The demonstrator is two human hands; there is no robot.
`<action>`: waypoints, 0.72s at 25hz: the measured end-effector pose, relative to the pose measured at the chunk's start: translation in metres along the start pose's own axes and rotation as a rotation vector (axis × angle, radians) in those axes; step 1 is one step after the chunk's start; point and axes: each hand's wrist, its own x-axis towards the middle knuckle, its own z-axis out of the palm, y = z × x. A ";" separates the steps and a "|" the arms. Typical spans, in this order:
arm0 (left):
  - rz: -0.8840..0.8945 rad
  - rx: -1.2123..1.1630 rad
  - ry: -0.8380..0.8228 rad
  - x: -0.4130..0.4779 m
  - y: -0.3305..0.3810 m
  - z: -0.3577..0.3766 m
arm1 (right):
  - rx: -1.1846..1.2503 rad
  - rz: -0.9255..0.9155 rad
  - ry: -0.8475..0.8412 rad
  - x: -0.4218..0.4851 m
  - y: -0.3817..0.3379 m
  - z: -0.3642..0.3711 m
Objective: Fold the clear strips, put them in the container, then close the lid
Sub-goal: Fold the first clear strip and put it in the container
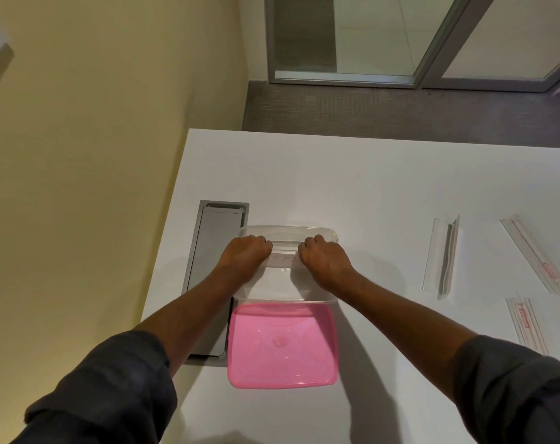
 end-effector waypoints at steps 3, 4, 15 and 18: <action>-0.009 0.005 0.004 0.001 0.002 0.001 | -0.014 -0.003 0.004 0.001 0.000 0.001; -0.011 -0.003 0.017 0.000 0.002 0.002 | -0.012 0.005 0.005 0.001 -0.001 0.000; -0.103 -0.315 0.289 -0.018 0.048 -0.043 | 0.300 0.108 0.262 -0.053 0.025 -0.036; -0.259 -0.643 0.457 -0.026 0.065 -0.059 | 0.490 0.141 0.401 -0.066 0.030 -0.041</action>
